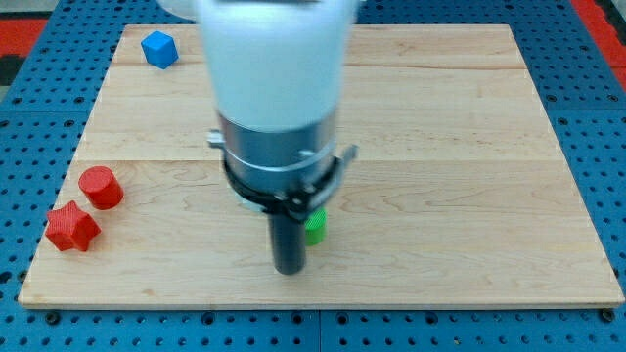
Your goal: Move the green circle parallel to the right of the blue triangle
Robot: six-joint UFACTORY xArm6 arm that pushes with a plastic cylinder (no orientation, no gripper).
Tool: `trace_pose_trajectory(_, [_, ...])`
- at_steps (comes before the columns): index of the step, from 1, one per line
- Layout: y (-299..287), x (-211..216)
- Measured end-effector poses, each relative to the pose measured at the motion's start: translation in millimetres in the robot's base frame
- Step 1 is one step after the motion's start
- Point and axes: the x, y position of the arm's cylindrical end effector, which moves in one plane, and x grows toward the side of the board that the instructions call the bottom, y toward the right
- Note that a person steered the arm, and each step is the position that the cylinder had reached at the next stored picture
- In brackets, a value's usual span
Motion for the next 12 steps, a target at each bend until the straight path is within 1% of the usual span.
trace_pose_trajectory(2, [13.2,-66.8])
trace_pose_trajectory(5, [183.1,-66.8])
trace_pose_trajectory(6, [225.9,-82.7])
trace_pose_trajectory(7, [264.4,-137.8])
trace_pose_trajectory(8, [244.1,-192.1])
trace_pose_trajectory(9, [273.5,-196.5])
trace_pose_trajectory(10, [270.1,-223.9])
trace_pose_trajectory(11, [197.1,-255.2])
trace_pose_trajectory(12, [194.0,-237.2])
